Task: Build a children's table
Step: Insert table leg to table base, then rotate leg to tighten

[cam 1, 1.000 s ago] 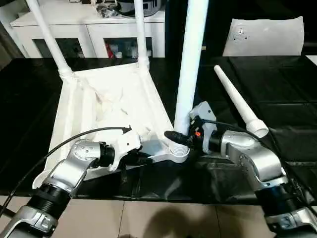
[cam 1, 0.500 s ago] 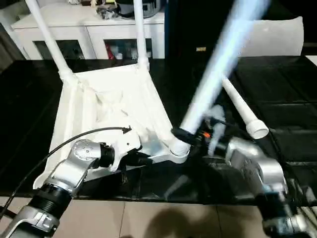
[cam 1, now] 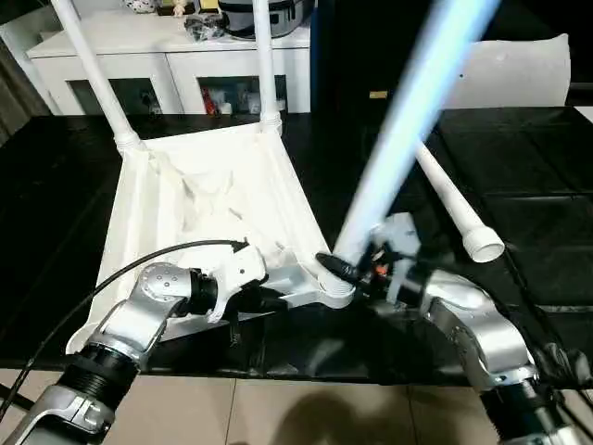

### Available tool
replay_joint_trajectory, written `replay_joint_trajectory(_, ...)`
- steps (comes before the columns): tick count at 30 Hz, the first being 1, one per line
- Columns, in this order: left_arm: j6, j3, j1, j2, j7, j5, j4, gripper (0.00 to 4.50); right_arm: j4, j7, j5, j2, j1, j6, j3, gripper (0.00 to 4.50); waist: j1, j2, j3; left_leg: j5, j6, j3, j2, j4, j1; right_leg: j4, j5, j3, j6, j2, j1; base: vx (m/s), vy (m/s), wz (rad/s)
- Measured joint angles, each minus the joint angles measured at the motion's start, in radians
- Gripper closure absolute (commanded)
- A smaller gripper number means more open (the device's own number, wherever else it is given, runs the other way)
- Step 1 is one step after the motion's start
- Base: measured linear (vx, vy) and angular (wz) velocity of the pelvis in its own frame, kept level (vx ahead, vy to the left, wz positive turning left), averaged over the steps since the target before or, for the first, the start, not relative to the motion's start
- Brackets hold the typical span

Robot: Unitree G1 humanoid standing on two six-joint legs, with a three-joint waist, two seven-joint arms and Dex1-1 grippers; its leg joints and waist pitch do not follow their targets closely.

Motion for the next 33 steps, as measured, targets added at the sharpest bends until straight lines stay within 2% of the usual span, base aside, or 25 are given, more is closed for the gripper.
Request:
replay_joint_trajectory(6,-0.023,-0.007,-0.002,0.010,-0.017,0.007,0.002,4.50,0.020,0.065,-0.016,-0.027,-0.029,-0.001,0.029,2.60,0.001,-0.007,-0.003,0.000,0.000,0.000,0.000,-0.002,0.000,0.000,0.000,0.000,0.000,0.000,-0.001,0.000,0.000,0.00)
replay_joint_trajectory(10,-0.051,-0.032,-0.048,0.010,-0.064,0.019,0.050,4.50,0.042,0.131,-0.014,-0.047,-0.051,-0.001,0.031,2.60,0.005,-0.011,-0.004,0.000,0.000,0.000,0.000,-0.004,0.000,0.000,-0.001,0.000,0.000,0.000,-0.001,0.000,0.000,0.00)
replay_joint_trajectory(18,-0.131,-0.077,-0.176,-0.007,-0.139,0.064,0.211,4.50,0.043,0.187,-0.005,-0.056,-0.052,0.001,0.032,2.60,0.023,-0.009,-0.005,0.000,0.000,0.000,0.000,-0.005,0.001,0.000,-0.002,0.000,0.000,0.000,0.001,0.000,0.000,0.00)
replay_joint_trajectory(24,-0.170,-0.087,-0.226,-0.012,-0.159,0.087,0.285,4.50,0.072,0.202,-0.010,-0.040,-0.075,0.001,0.032,2.60,0.022,-0.006,-0.004,0.000,0.000,0.000,-0.001,-0.005,0.002,-0.001,-0.002,0.000,0.000,0.000,0.001,0.000,0.000,0.00)
replay_joint_trajectory(30,-0.174,-0.078,-0.223,-0.004,-0.161,0.087,0.295,4.50,0.105,0.192,-0.024,-0.013,-0.089,-0.018,0.032,2.60,0.010,-0.006,-0.004,0.000,0.000,0.000,0.000,-0.005,0.002,-0.001,-0.002,0.000,0.000,0.000,0.001,0.000,0.000,0.00)
replay_joint_trajectory(33,-0.070,-0.009,-0.132,0.019,-0.115,0.062,0.189,4.50,0.148,0.101,-0.030,0.049,-0.097,-0.041,0.028,2.60,-0.016,-0.005,-0.004,-0.001,-0.001,-0.001,0.000,-0.004,0.002,-0.001,-0.002,-0.001,0.000,0.000,0.001,0.000,0.000,0.00)
